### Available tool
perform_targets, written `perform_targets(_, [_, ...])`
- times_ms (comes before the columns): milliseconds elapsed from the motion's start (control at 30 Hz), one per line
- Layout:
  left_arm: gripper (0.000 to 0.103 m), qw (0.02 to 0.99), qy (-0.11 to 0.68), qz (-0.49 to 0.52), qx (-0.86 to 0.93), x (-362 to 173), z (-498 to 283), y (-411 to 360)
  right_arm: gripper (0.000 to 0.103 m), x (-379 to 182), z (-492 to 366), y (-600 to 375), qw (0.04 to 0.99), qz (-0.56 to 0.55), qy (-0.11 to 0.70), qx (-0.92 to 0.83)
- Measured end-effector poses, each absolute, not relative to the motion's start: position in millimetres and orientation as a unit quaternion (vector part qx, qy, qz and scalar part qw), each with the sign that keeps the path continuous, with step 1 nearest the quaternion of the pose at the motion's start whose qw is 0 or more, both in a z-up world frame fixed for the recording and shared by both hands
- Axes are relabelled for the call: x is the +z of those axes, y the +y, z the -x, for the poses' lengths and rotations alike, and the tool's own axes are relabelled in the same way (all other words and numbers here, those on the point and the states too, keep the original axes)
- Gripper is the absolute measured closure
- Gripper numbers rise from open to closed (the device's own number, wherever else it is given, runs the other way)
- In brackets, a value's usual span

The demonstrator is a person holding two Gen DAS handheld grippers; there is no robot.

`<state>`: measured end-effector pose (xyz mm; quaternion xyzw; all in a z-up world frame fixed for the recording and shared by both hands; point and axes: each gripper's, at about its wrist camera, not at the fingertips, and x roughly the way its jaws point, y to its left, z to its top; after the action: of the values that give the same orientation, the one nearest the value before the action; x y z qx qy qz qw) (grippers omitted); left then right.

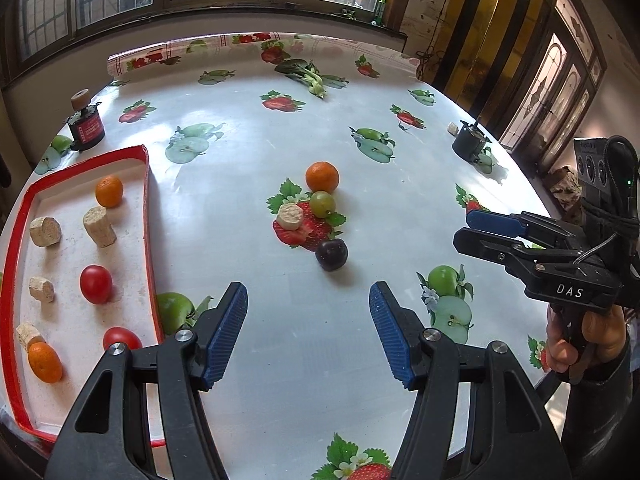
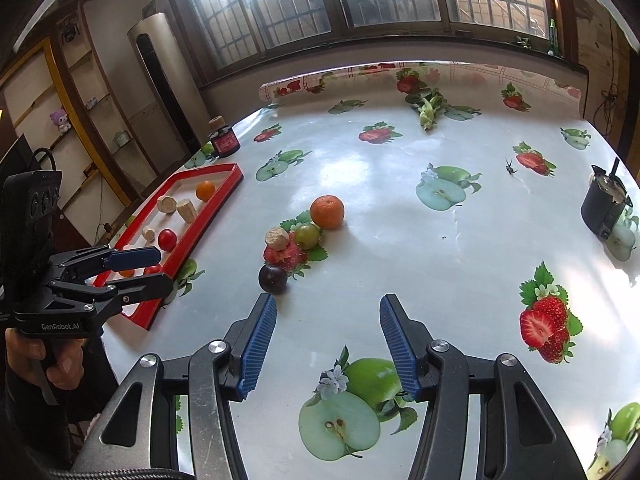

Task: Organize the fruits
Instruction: 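Move both open tools back to the remaining pile, then grasp an orange with the right tool while the left grasps the dark plum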

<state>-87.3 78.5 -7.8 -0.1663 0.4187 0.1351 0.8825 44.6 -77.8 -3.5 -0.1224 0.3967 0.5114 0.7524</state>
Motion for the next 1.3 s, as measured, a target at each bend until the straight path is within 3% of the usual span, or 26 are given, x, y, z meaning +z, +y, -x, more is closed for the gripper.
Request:
perform_targets(433, [0.041,0.877,0.434,0.169,0.117,-21,55,71,0.047,-4,-61,-74,0.756,0.116,0.398,0.507])
perform_targets(867, [0.042,0.862,0.453,0.199,0.107,-54,20,83,0.050,-24,-86,-7,0.738,0.141,0.410,0.516])
perform_targets(967, [0.057,0.859,0.457,0.208,0.103,-61,13,87,0.051,-32,-91,9,0.731,0.142,0.418,0.520])
perform_targets(1033, [0.076,0.857,0.458,0.213,0.100,-65,12,90,0.053,-37,-94,19,0.728,0.144,0.422,0.520])
perform_targets(1300, [0.079,0.862,0.445,0.214,0.115,-61,21,107,0.055,-52,-101,56,0.719,0.146,0.434,0.523])
